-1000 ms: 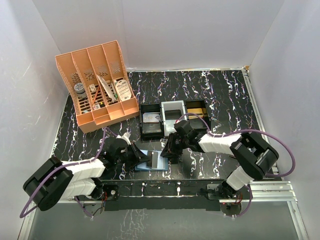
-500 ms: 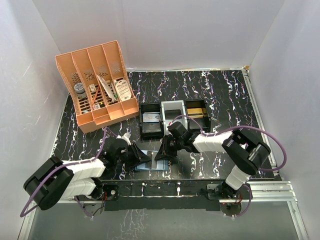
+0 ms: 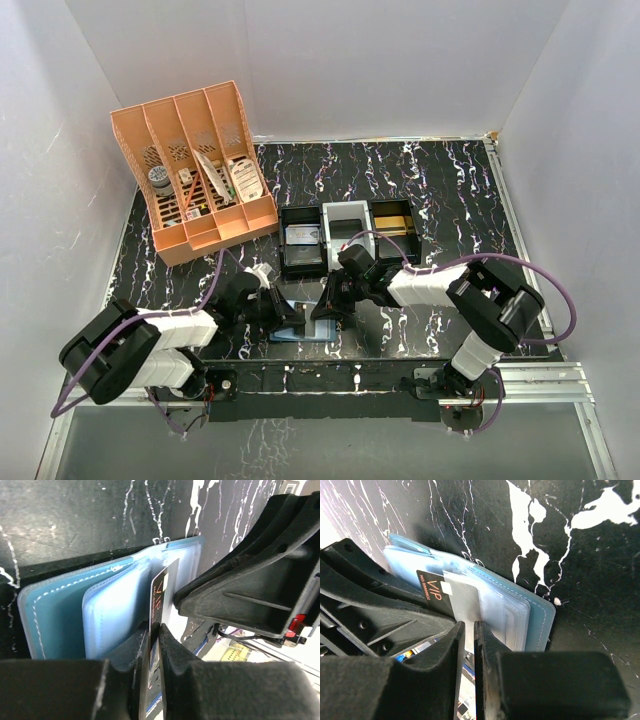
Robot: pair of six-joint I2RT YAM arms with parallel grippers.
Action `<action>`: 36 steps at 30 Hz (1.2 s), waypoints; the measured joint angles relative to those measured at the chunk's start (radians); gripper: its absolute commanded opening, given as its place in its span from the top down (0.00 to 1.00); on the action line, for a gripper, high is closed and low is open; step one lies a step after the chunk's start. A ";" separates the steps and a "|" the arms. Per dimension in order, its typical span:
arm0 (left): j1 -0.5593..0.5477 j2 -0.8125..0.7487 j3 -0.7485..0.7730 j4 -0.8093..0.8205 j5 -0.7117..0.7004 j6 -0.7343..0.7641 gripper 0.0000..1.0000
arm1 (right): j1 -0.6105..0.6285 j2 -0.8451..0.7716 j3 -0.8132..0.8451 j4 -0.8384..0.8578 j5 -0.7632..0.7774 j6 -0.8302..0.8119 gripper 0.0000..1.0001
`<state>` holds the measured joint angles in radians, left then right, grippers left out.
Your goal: Take the credit cards out of the card holder
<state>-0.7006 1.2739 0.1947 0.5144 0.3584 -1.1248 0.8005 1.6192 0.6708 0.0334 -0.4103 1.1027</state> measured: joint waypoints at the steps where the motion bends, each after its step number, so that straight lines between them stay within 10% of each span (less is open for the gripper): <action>1: 0.002 0.002 0.002 -0.001 0.006 0.005 0.99 | 0.000 -0.001 0.000 0.000 0.003 0.000 0.87; 20: 0.005 -0.113 0.089 -0.240 -0.006 0.150 1.00 | 0.001 -0.024 0.000 -0.015 0.058 -0.004 0.84; 36: 0.015 -0.422 0.140 -0.422 -0.114 0.199 1.00 | 0.000 -0.406 -0.073 0.048 0.235 -0.029 0.33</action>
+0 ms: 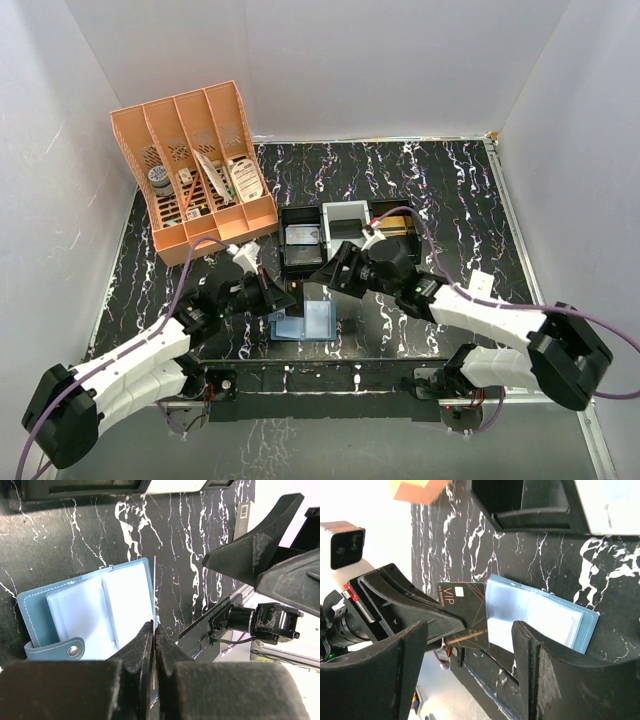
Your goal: Take the credit cards out of the card holder
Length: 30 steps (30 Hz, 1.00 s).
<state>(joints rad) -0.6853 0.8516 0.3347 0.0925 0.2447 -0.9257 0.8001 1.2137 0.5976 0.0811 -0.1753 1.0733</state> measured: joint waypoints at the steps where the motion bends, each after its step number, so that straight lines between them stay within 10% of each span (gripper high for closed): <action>1: 0.002 -0.008 0.006 -0.008 -0.002 0.003 1.00 | 0.000 -0.024 -0.016 0.019 0.017 -0.002 0.32; 8: 0.003 -0.080 0.092 -0.095 -0.067 0.043 1.00 | -0.005 -0.217 -0.173 0.136 0.128 -0.060 0.02; 17: 0.010 -0.104 0.135 -0.002 0.006 0.048 1.00 | -0.033 -0.417 -0.218 0.195 0.132 -0.171 0.03; 30: 0.010 -0.030 0.136 0.284 0.214 -0.060 1.00 | -0.082 -0.240 -0.119 0.290 -0.209 -0.111 0.27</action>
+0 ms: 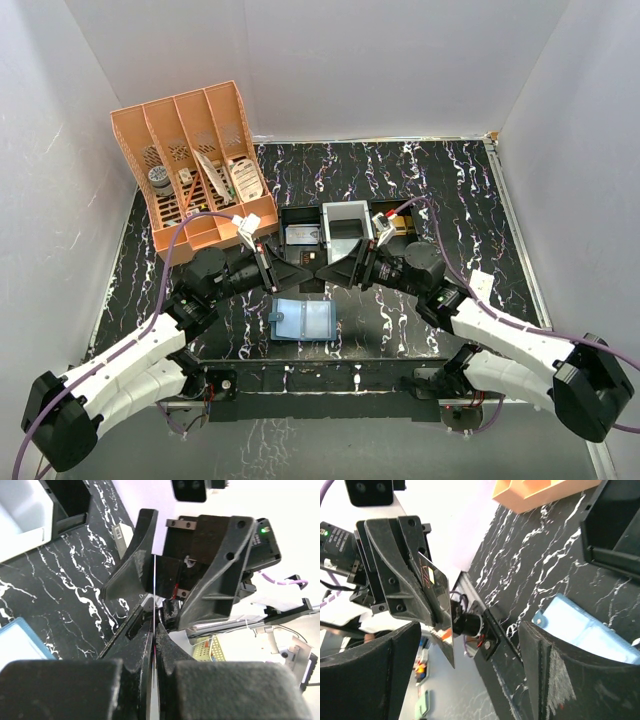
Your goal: Take the credit cards out of the card holder
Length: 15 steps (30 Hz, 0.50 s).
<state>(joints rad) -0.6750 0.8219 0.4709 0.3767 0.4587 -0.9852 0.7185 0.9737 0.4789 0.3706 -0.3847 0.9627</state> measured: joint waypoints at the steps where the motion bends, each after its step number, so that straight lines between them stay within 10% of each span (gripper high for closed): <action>1: 0.000 0.000 0.000 0.012 0.006 -0.004 1.00 | 0.000 0.010 0.000 0.013 -0.017 0.011 0.31; 15: 0.000 0.011 -0.012 0.089 0.079 -0.042 1.00 | -0.047 0.089 -0.050 0.300 -0.176 0.183 0.76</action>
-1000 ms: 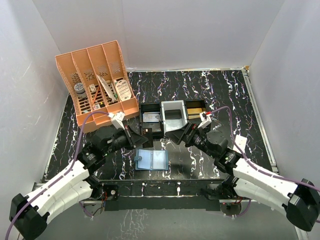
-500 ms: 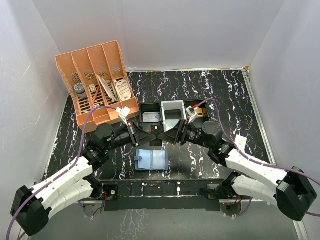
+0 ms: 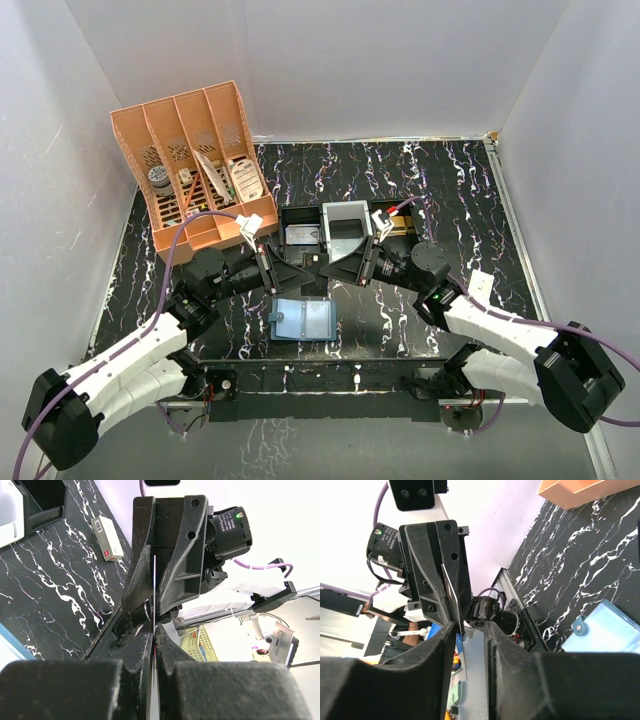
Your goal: Take the credit cards out of the card holder
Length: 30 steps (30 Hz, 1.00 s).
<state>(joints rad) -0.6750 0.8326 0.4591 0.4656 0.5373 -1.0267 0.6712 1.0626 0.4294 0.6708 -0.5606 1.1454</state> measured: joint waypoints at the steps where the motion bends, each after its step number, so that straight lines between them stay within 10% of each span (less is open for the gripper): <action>1: 0.000 0.002 0.000 0.003 0.004 -0.003 1.00 | -0.003 0.006 0.000 0.013 -0.009 0.010 0.78; 8: 0.000 0.027 -0.021 0.076 0.022 -0.040 1.00 | -0.008 0.032 0.000 0.098 -0.060 0.050 1.00; 16: 0.000 0.029 -0.021 0.043 0.025 -0.038 0.82 | -0.033 0.032 -0.002 0.108 -0.081 0.064 1.00; 25: 0.000 0.005 -0.021 0.016 0.038 -0.024 1.00 | -0.058 0.032 -0.002 0.112 -0.097 0.074 1.00; 30: 0.004 0.039 -0.021 0.063 0.056 -0.032 1.00 | -0.066 0.032 -0.002 0.119 -0.103 0.084 0.84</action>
<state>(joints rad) -0.6712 0.8715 0.4381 0.5282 0.5934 -1.0584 0.6056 1.0950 0.4271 0.7895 -0.6632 1.2297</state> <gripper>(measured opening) 0.010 0.094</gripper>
